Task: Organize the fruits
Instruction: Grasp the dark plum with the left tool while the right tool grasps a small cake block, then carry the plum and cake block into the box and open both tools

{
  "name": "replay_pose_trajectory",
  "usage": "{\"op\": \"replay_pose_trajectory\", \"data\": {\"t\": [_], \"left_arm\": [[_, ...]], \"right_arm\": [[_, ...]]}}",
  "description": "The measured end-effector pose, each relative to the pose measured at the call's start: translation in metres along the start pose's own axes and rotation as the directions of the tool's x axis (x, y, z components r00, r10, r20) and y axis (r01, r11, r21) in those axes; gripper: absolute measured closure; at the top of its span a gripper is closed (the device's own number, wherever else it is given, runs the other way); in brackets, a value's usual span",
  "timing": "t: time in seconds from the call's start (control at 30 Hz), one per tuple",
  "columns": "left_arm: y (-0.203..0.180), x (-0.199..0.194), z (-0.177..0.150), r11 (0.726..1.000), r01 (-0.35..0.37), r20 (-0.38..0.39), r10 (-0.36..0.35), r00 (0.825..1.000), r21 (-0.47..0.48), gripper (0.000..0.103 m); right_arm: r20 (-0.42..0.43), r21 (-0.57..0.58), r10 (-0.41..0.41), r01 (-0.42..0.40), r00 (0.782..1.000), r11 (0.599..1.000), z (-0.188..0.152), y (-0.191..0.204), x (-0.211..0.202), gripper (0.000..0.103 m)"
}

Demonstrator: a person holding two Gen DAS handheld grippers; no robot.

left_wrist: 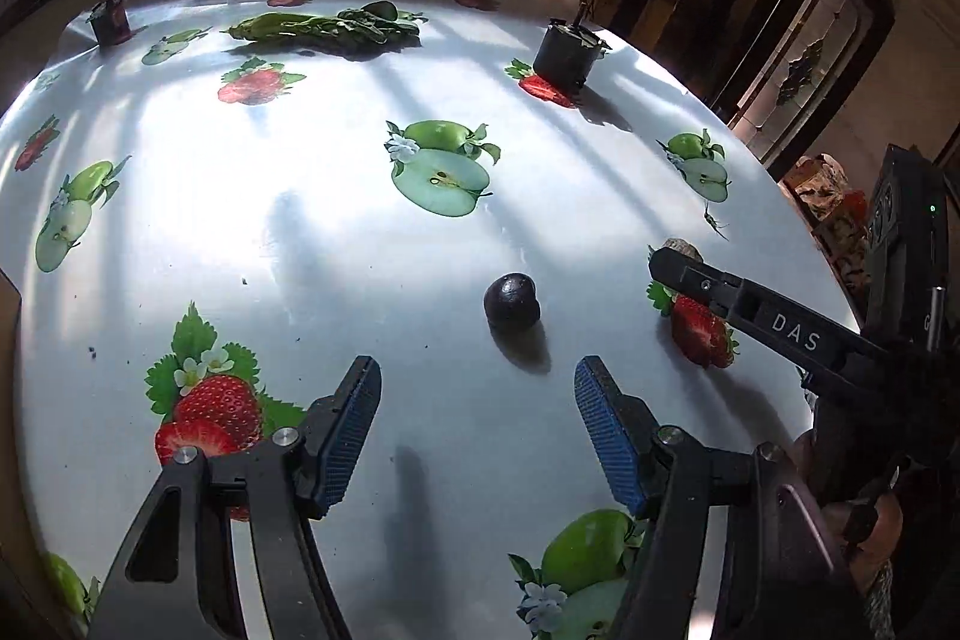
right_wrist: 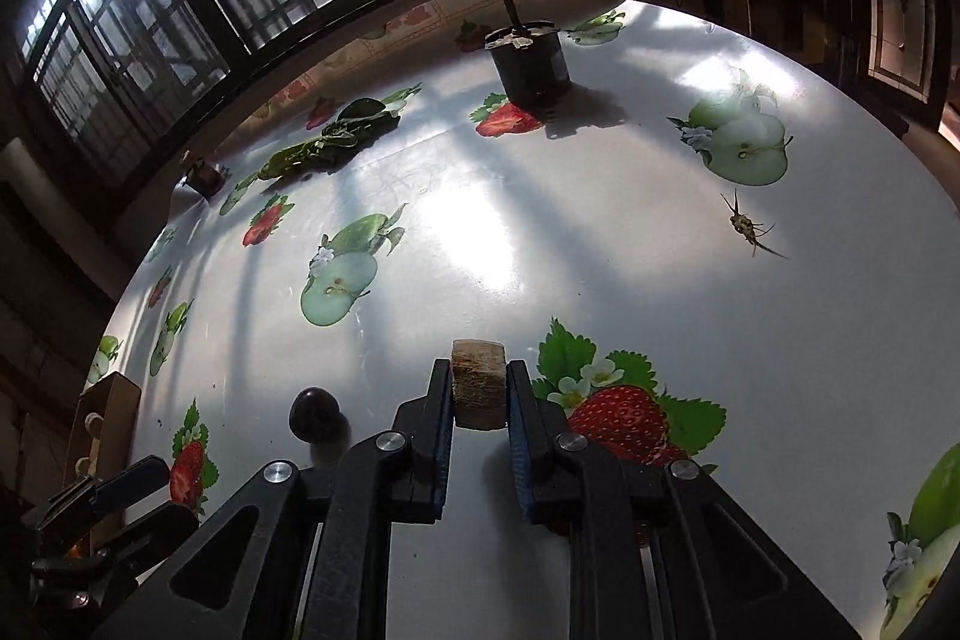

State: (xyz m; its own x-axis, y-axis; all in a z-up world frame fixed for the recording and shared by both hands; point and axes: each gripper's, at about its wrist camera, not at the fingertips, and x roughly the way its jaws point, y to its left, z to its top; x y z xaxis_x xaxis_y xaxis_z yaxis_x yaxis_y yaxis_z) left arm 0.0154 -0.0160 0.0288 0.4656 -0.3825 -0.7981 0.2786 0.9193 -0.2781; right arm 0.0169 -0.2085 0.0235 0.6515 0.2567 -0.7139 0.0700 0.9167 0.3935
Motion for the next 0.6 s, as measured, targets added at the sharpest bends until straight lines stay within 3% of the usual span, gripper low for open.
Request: {"op": "replay_pose_trajectory", "data": {"t": [0.17,0.23,0.3,0.33,0.5,0.6], "left_arm": [[-0.009,0.027,0.010,1.000,-0.012,0.031,0.012,0.999,-0.011,0.039],[-0.012,0.031,0.011,1.000,-0.004,0.042,0.004,0.999,0.008,0.050],[-0.019,0.033,0.008,0.997,-0.036,0.056,0.032,0.998,0.071,0.075],[-0.021,0.033,0.006,0.994,-0.042,0.061,0.036,0.997,0.098,0.081],[-0.009,0.029,0.005,0.998,0.013,0.065,-0.017,0.998,0.061,0.082],[-0.001,0.025,0.006,0.999,0.010,0.072,-0.013,0.997,0.040,0.082]], "right_arm": [[-0.004,0.046,0.034,-0.033,0.999,0.998,0.002,-0.007,-0.001,0.086],[-0.010,0.057,0.041,-0.041,0.999,0.998,0.003,-0.007,0.001,0.086],[-0.019,0.062,0.047,-0.046,0.999,0.997,0.002,-0.007,0.003,0.085],[-0.021,0.064,0.049,-0.047,0.999,0.997,0.002,-0.006,0.003,0.085],[-0.020,0.067,0.055,-0.054,0.998,0.996,0.001,-0.006,0.005,0.085],[-0.016,0.069,0.056,-0.055,0.998,0.996,0.002,-0.007,0.006,0.085]]}}
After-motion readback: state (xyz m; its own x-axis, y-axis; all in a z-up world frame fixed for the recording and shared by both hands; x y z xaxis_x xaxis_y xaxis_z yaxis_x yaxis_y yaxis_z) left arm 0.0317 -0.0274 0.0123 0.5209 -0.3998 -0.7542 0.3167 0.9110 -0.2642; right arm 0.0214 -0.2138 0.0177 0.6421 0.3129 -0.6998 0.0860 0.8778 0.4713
